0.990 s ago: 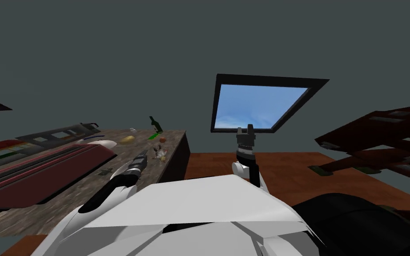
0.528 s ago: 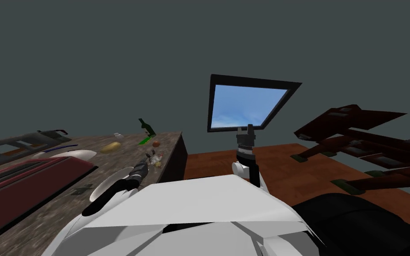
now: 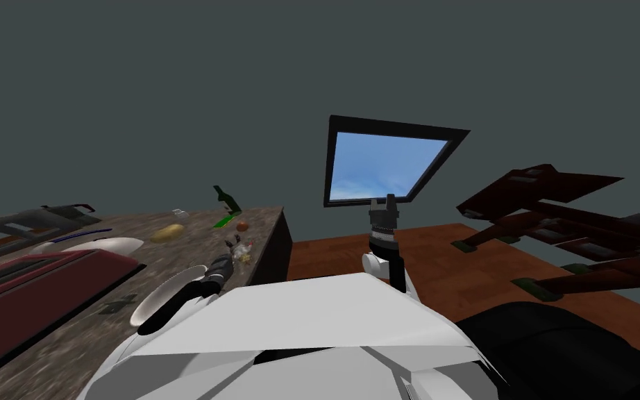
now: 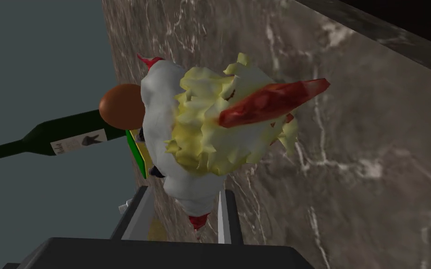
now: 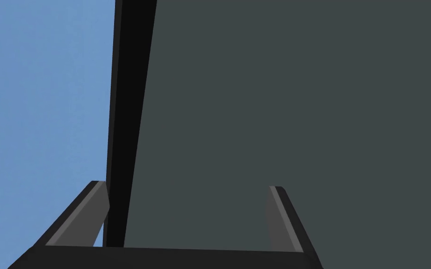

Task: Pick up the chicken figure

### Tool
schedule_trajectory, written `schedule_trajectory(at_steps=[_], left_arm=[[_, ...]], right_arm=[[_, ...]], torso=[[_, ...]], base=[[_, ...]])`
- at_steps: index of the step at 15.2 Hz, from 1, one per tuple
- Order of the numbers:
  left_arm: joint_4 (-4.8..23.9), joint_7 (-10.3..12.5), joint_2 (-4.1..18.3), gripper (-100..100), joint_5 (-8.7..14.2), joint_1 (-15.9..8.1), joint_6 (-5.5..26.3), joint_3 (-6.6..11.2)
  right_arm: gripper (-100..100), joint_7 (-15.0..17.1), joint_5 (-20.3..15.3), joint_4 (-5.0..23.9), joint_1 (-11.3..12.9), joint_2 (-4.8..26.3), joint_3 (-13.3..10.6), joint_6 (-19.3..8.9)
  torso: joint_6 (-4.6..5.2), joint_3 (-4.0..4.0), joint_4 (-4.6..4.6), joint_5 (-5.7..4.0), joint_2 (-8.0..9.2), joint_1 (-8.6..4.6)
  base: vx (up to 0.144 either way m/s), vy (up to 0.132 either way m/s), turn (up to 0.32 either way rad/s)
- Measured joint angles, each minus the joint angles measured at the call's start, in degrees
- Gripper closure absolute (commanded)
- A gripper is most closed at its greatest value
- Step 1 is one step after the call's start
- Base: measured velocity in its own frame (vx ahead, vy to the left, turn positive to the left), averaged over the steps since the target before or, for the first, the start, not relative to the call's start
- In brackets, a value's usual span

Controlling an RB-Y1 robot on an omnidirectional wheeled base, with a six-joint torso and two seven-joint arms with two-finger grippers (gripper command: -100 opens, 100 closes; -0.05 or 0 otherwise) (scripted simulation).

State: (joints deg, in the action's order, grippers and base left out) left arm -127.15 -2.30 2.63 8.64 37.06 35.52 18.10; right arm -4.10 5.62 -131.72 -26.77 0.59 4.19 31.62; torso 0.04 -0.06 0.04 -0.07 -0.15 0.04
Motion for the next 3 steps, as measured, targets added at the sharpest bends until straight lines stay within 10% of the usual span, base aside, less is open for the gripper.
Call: schedule_trajectory(at_steps=[3], left_arm=[[-0.1, 0.0, 0.0, 100, 0.0, -0.1, -0.1, 0.02]], right_arm=[[0, 0.0, 0.0, 0.0, 0.0, 0.0, 0.0, 0.0]], torso=[[-0.03, 0.00, -0.06, 0.04, 0.06, -0.04]], base=[[0.000, 0.000, 0.000]])
